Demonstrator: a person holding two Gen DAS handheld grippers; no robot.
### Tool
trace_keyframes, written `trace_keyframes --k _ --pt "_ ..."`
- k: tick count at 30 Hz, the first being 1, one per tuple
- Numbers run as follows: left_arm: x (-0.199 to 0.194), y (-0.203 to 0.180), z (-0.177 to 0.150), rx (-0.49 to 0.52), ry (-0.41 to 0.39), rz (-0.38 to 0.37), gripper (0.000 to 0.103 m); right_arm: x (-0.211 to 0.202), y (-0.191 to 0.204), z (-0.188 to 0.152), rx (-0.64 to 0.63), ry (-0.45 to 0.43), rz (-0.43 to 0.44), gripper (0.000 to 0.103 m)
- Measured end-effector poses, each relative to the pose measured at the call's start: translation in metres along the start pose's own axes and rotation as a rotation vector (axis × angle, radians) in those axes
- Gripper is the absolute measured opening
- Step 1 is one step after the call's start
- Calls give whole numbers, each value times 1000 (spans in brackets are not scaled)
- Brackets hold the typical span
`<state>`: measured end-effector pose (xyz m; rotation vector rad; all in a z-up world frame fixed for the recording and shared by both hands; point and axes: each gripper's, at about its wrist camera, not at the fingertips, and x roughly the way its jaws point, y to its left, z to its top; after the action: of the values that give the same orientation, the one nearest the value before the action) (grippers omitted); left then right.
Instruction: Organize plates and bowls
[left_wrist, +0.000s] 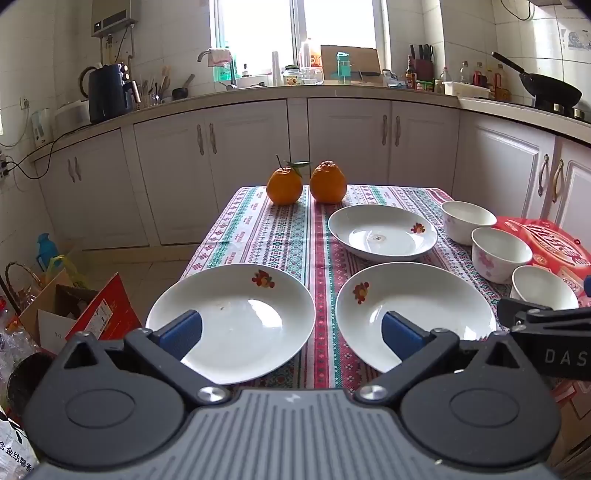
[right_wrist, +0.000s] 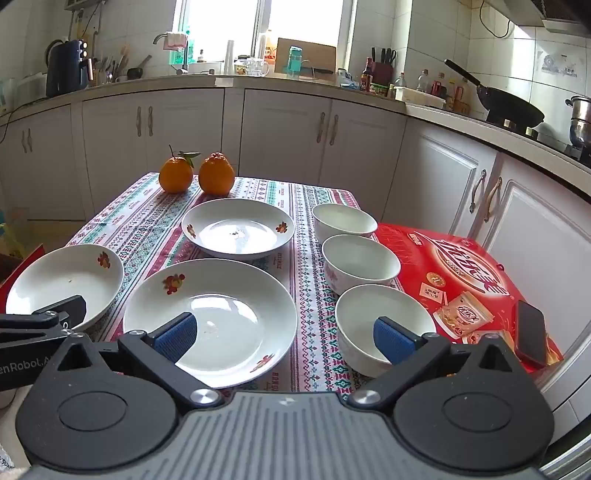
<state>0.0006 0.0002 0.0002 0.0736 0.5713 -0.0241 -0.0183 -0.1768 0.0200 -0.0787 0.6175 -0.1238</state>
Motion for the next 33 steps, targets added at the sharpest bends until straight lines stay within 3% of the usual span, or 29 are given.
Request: trace_keyframes --k 33 --pt "0 -2 -1 -4 -13 3 102 -2 -2 2 -1 2 -6 103"
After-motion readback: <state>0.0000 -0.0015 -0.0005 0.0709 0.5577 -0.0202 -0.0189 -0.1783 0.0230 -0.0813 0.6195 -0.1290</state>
